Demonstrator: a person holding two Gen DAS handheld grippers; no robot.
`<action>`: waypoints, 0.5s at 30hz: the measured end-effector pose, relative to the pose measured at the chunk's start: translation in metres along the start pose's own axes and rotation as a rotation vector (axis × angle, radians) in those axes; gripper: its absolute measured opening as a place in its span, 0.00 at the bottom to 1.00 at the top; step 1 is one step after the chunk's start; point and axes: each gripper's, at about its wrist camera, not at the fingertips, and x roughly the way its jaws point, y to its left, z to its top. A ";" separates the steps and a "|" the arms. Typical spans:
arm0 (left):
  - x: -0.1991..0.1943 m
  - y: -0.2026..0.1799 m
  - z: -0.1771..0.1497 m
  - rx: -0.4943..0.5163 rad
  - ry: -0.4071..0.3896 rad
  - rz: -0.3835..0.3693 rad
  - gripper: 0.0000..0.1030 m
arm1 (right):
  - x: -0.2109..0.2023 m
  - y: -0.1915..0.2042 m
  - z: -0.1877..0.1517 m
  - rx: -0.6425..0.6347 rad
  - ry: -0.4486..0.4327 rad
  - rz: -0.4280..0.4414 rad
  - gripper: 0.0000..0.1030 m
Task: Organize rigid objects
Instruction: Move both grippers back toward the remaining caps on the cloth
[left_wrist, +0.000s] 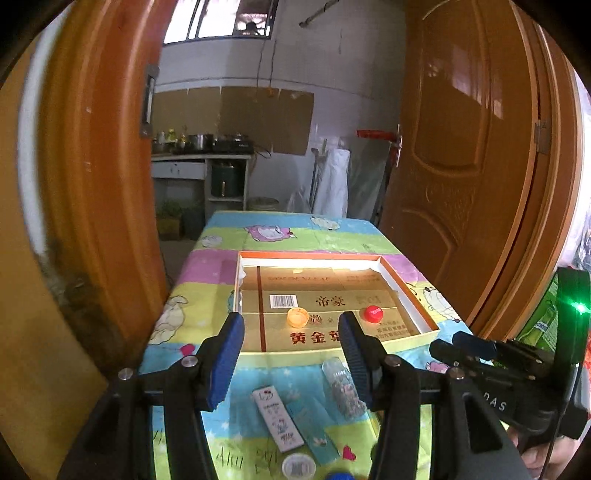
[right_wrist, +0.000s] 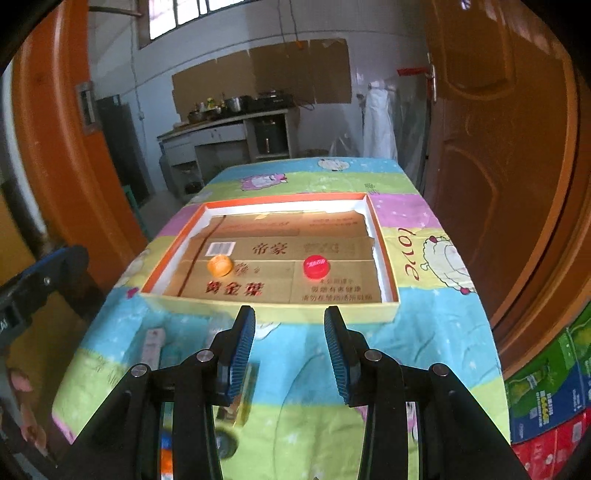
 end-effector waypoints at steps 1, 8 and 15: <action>-0.006 -0.001 -0.002 0.000 -0.004 0.002 0.51 | -0.006 0.002 -0.004 -0.003 -0.005 -0.002 0.39; -0.044 -0.011 -0.024 0.027 -0.030 0.033 0.51 | -0.042 0.012 -0.030 0.017 -0.016 -0.018 0.39; -0.070 -0.020 -0.048 0.047 -0.019 0.027 0.51 | -0.082 0.023 -0.057 0.015 -0.045 -0.030 0.39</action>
